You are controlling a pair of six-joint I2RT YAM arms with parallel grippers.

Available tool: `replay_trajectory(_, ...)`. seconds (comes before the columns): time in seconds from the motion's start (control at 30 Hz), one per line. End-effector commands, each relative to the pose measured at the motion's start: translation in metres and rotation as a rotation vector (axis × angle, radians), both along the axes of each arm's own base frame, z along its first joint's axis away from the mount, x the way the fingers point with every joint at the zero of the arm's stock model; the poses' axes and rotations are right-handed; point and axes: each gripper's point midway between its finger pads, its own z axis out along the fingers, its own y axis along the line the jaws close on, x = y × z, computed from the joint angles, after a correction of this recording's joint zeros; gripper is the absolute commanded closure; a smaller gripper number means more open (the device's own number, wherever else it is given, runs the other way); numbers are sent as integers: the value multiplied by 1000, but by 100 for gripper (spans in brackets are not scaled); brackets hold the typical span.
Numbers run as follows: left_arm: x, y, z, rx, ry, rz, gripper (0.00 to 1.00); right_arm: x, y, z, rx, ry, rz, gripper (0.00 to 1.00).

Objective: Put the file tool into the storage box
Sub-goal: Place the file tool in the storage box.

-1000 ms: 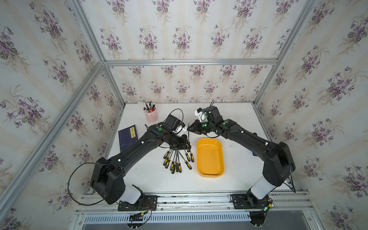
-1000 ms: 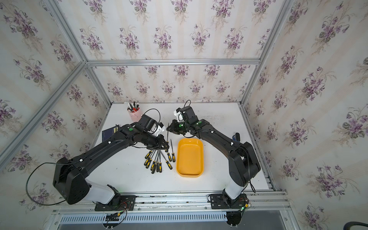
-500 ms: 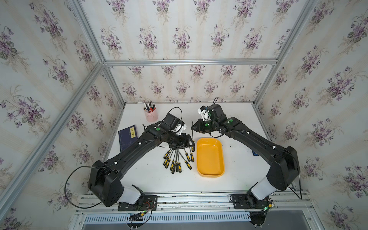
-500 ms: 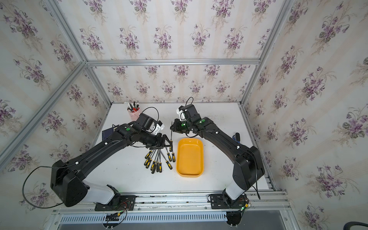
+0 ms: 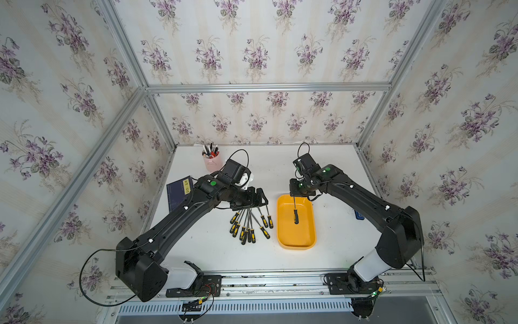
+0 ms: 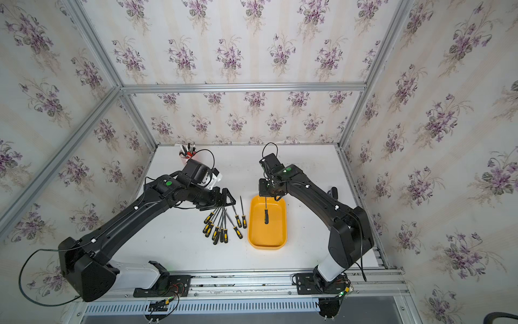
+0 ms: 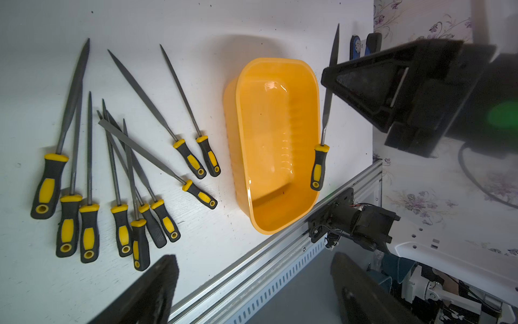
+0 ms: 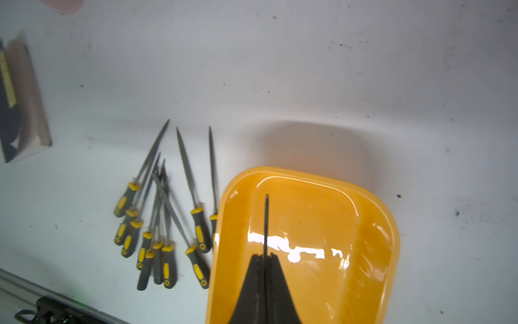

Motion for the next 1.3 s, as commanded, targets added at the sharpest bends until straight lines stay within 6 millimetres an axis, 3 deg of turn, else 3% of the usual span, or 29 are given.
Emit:
replay_trajectory(0.0, 5, 0, -2, 8, -19, 6, 10, 2, -12, -11, -50, -14, -30, 100)
replay_trajectory(0.17, 3, 2, -9, 23, -7, 4, 10, 0, -23, -34, -85, 15, -45, 100)
replay_trajectory(0.4, 2, 4, -17, 35, 6, 4, 10, -6, -28, -50, -91, 39, -41, 100)
replay_trajectory(1.27, 1, 5, -42, 69, 46, -4, 9, -33, -46, -88, -145, 106, -46, 100)
